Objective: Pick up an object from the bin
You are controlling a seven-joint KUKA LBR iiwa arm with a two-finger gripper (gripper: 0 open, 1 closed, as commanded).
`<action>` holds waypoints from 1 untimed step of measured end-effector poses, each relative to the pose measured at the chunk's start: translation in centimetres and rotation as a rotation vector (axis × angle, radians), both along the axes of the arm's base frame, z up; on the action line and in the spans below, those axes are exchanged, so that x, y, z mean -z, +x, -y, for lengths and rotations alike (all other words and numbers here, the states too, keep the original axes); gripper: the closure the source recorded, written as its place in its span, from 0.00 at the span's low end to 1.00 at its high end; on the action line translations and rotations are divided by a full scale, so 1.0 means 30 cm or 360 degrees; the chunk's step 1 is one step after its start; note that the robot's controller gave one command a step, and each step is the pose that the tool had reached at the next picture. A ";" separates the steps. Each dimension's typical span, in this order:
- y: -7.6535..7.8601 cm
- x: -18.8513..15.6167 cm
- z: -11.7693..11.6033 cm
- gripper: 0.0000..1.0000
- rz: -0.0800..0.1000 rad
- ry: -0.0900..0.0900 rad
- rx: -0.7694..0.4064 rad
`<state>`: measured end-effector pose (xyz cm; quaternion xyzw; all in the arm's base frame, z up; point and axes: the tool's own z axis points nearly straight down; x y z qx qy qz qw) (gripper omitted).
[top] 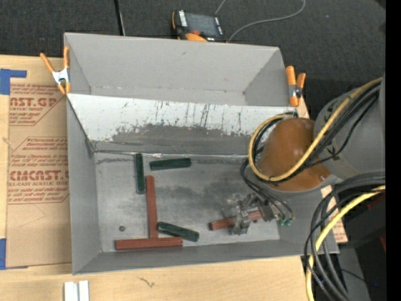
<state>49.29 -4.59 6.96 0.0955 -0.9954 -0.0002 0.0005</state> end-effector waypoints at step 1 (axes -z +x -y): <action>0.060 -0.557 -0.046 1.00 0.0018 -0.0001 -0.0075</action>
Offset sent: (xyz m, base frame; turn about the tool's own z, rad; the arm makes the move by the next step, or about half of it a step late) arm 0.0157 0.0131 0.1629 -0.0471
